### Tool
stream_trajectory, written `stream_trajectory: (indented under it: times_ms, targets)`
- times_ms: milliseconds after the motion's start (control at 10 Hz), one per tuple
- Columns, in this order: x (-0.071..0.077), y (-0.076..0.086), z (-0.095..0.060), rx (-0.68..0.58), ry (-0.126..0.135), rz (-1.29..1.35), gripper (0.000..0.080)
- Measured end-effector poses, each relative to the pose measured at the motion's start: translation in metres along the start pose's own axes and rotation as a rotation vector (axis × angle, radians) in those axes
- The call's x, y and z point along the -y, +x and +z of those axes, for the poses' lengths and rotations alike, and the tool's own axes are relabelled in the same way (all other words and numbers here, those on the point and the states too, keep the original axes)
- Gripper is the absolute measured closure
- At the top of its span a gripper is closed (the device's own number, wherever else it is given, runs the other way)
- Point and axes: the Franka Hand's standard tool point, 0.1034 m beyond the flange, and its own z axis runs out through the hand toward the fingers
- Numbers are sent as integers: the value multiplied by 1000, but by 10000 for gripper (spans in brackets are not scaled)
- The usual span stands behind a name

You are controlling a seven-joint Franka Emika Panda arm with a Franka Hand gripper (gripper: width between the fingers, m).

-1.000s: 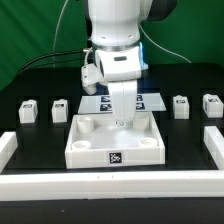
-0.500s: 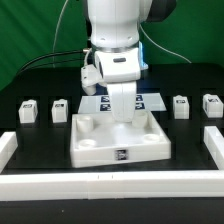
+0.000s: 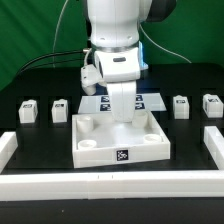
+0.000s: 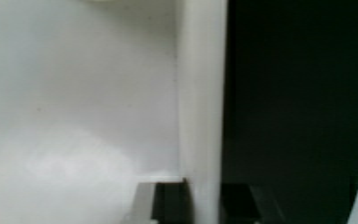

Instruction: Assemble one leg

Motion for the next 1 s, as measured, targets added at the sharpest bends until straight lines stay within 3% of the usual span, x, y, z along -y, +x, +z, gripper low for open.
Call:
stream_trajectory:
  times_ms: [500, 1000]
  targets:
    - [-3, 7, 0, -1, -2, 41, 735]
    - [-42, 41, -6, -22, -45, 98, 735]
